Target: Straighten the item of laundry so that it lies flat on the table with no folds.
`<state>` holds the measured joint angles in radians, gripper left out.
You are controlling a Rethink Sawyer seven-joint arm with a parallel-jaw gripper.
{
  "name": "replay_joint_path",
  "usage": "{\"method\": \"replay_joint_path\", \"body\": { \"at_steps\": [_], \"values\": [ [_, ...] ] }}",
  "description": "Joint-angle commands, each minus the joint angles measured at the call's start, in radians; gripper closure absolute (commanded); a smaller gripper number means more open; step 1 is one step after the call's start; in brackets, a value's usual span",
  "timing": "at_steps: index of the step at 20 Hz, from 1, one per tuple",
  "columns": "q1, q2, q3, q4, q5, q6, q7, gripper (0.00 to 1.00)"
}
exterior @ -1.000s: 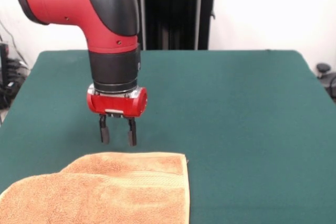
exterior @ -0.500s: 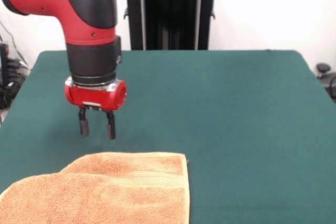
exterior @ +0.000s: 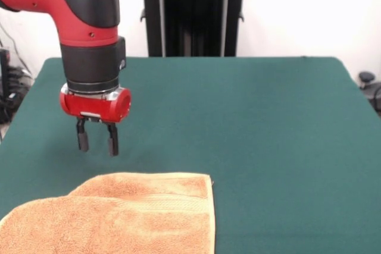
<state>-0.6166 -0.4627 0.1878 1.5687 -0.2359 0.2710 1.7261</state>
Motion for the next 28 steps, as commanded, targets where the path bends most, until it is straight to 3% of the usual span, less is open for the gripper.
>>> {"method": "replay_joint_path", "body": {
  "at_steps": [1,10,19,28],
  "values": [
    [0.036,0.127,0.064,-0.049,-0.083,0.001,-0.018,0.0],
    [0.091,0.232,0.043,-0.153,-0.115,-0.129,0.065,0.0],
    [0.099,0.251,0.082,-0.253,-0.062,0.025,0.027,0.0],
    [0.121,0.21,0.048,-0.246,-0.047,0.098,0.081,0.0]
  ]
}}
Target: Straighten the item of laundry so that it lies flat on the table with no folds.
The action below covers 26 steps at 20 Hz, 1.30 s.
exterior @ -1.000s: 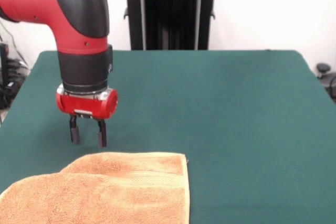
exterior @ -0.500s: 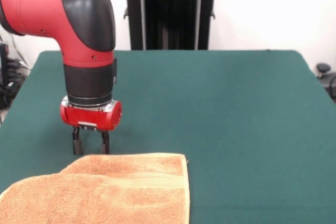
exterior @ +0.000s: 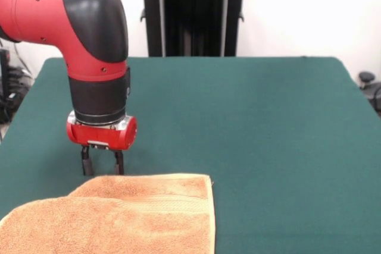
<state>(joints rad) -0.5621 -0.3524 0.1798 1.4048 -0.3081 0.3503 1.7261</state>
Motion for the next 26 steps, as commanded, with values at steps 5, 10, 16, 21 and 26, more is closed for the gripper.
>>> {"method": "replay_joint_path", "body": {
  "at_steps": [5,10,16,21,26],
  "values": [
    [0.076,0.001,0.036,-0.004,0.054,0.113,0.114,0.0],
    [0.074,-0.06,0.034,0.031,0.065,0.17,0.099,0.0],
    [0.071,-0.063,0.046,0.01,0.076,0.208,0.078,0.0],
    [0.08,-0.076,0.031,0.02,0.075,0.214,0.091,0.0],
    [0.073,-0.069,0.035,0.019,0.069,0.205,0.087,0.0]
  ]
}}
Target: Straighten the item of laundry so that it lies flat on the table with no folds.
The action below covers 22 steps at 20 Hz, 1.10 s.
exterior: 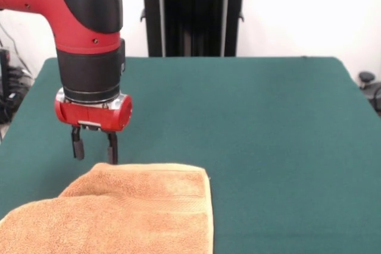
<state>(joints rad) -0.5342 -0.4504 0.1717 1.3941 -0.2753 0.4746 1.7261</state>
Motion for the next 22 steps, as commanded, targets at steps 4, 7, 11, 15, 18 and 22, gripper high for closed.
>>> {"method": "replay_joint_path", "body": {
  "at_steps": [4,7,11,15,18,22],
  "values": [
    [0.047,0.025,0.038,0.036,0.033,0.071,0.094,0.0],
    [0.042,0.018,0.037,0.052,0.03,0.063,0.093,0.0],
    [0.036,-0.009,0.04,0.061,0.036,0.099,0.077,0.0],
    [0.01,-0.106,0.049,0.12,0.058,0.199,0.039,0.0],
    [0.012,-0.168,0.045,0.124,0.078,0.312,0.023,0.0],
    [0.012,-0.222,0.046,0.122,0.089,0.405,0.006,0.0]
  ]
}}
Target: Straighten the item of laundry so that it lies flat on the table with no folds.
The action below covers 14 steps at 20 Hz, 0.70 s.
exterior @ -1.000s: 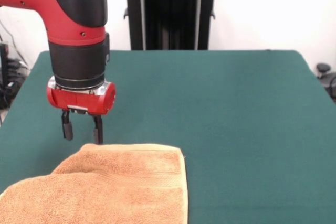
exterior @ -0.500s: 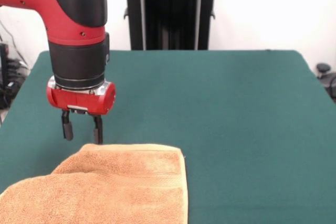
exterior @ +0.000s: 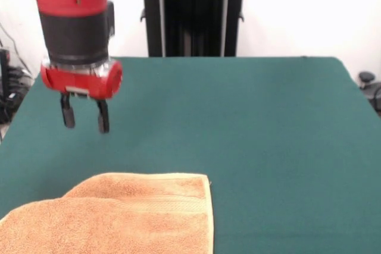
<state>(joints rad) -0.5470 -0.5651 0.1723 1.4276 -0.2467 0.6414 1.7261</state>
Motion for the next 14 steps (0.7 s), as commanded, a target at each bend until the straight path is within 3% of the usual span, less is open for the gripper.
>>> {"method": "replay_joint_path", "body": {
  "at_steps": [1,14],
  "values": [
    [0.022,-0.106,0.047,0.087,0.062,0.244,0.007,0.0],
    [0.037,0.095,0.079,-0.057,0.016,0.079,0.036,0.0]
  ]
}}
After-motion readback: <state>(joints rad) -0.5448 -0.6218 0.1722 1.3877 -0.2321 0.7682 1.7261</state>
